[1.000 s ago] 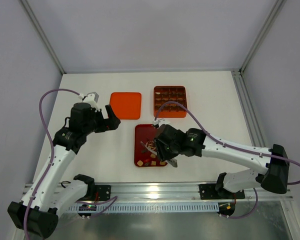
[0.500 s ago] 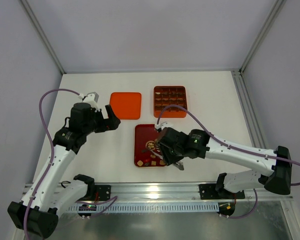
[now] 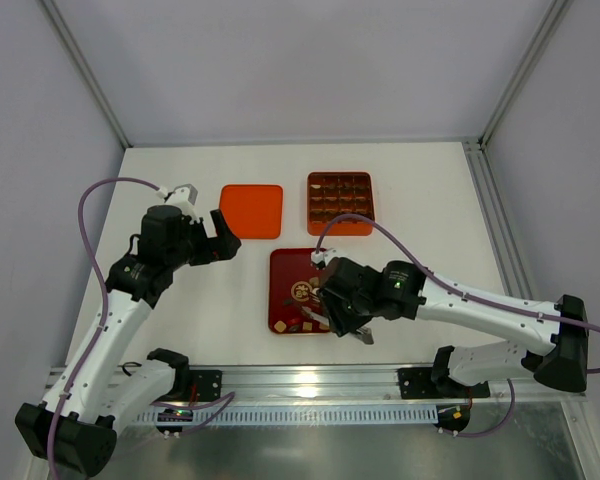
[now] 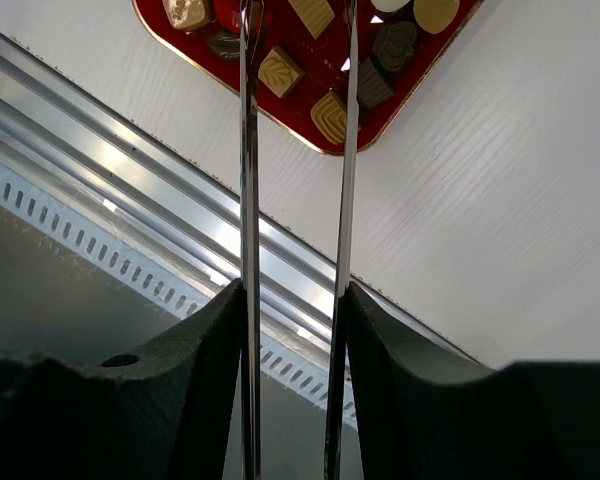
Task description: Pack the chocolate
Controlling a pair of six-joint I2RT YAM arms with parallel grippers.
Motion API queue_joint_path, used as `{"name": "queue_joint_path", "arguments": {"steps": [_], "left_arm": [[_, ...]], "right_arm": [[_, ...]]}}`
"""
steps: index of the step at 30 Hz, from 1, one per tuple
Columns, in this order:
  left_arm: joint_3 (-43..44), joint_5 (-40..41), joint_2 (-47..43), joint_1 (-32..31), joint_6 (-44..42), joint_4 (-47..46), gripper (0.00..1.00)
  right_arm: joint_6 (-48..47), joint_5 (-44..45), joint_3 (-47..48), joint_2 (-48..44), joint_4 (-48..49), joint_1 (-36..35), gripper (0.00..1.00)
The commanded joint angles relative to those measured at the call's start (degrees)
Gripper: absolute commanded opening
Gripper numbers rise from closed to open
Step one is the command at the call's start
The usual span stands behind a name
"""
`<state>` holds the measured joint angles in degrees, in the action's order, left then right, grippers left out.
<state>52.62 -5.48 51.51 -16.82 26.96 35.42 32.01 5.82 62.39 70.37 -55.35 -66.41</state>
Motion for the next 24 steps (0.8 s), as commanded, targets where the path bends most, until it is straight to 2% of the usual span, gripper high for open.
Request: {"name": "queue_joint_path", "arguments": {"steps": [1,13,17,24], "left_arm": [[0.1,0.5,-0.5,0.1,0.2,-0.7,1.00],[0.1,0.6,-0.7,0.1,0.1,-0.7,1.00],[0.0,0.6,-0.7,0.1,0.1,-0.8,1.00],[0.0,0.7,-0.9,0.1,0.1,-0.7,1.00]], "right_arm": [[-0.7,0.0,-0.3,-0.3,0.4,-0.4,0.45],[-1.1,-0.9,-2.7,1.3,3.1,-0.4,0.43],[-1.1,-0.8,-3.0,1.5,3.5,-0.3,0.33],[-0.6,1.0,-1.3,0.4,1.9,-0.4,0.29]]}}
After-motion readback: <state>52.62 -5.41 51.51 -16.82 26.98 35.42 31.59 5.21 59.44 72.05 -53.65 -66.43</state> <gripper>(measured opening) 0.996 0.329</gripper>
